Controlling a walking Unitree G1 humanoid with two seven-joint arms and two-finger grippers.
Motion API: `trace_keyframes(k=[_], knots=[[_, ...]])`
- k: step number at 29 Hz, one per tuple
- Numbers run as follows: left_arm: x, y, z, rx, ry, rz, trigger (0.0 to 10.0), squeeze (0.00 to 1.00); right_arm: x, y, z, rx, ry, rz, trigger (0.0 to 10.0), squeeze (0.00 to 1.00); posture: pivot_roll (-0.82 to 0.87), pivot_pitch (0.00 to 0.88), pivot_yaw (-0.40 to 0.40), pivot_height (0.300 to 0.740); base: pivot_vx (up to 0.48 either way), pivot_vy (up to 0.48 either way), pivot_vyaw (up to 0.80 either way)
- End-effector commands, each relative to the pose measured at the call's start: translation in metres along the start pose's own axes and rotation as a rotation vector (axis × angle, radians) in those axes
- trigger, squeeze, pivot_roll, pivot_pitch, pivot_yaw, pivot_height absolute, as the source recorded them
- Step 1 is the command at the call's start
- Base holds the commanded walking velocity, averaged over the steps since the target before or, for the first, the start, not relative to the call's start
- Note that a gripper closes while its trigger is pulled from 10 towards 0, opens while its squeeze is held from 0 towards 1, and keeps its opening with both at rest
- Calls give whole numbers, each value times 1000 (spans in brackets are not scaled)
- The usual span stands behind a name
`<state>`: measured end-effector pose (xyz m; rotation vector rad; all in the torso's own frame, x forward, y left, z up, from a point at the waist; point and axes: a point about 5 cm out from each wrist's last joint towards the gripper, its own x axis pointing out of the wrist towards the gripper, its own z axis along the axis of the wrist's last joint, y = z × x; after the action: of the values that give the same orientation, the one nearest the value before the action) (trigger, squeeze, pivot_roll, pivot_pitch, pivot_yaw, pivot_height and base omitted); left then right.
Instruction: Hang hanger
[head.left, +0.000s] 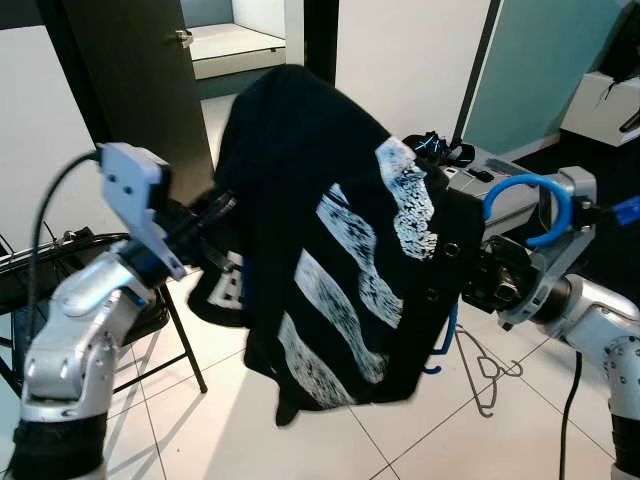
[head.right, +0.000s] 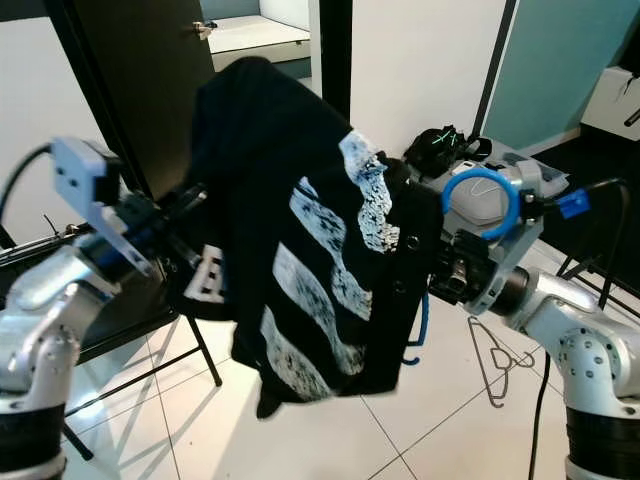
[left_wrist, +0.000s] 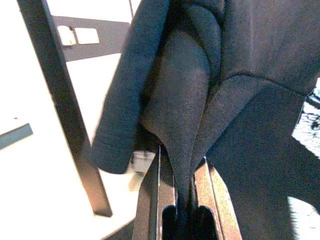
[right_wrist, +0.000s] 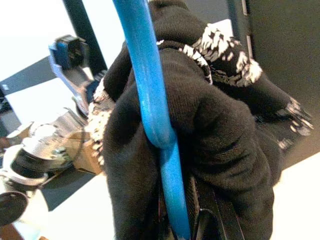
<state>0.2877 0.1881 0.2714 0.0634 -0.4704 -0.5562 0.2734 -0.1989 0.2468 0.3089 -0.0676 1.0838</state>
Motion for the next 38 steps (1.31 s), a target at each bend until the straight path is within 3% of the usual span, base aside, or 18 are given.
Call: trace_keyframes(k=[1,2,4,7,11,15,19,23,25,28,30,38], knots=[[-5,16,9,45,-19,64,0,0,0,-5,6,-31,-26,-40,10000,0,-8,0,8,740,0,0,0],[-5,16,9,45,-19,64,0,0,0,-5,6,-31,-26,-40,10000,0,-8,0,8,740,0,0,0],[-13,35,22,73,-50,125,0,0,-4,-16,3,-29,-13,-128,10000,0,-4,0,4,740,0,0,0],[-17,44,30,76,-76,154,0,0,-7,-22,2,-22,-10,-173,10000,0,-4,0,4,740,0,0,0],[-18,46,37,54,-110,156,0,0,-9,-28,0,-4,-14,-220,10000,0,-2,0,0,740,0,0,0],[-19,34,52,-49,-219,69,0,0,-9,-44,-4,30,-52,-349,10000,0,3,0,-4,740,0,0,0],[-21,29,48,-63,-203,28,0,0,-9,-48,0,35,-99,-382,10000,0,3,0,-4,740,0,0,0],[-32,24,35,-91,-143,-9,0,0,-13,-53,15,47,-219,-402,10000,0,2,0,-3,740,0,0,0],[-43,25,25,-128,-102,-11,0,0,-18,-55,25,58,-300,-412,10000,0,5,0,-2,740,0,0,0],[-49,25,20,-153,-79,-17,0,0,-19,-56,29,64,-335,-419,10000,0,5,0,-2,740,0,0,0],[-61,22,6,-179,-2,-33,0,0,-22,-58,34,75,-383,-429,10000,0,10,0,-5,740,0,0,0],[-82,31,-16,-151,128,50,0,0,-18,-59,35,75,-389,-422,10000,0,16,0,-9,740,0,0,0]])
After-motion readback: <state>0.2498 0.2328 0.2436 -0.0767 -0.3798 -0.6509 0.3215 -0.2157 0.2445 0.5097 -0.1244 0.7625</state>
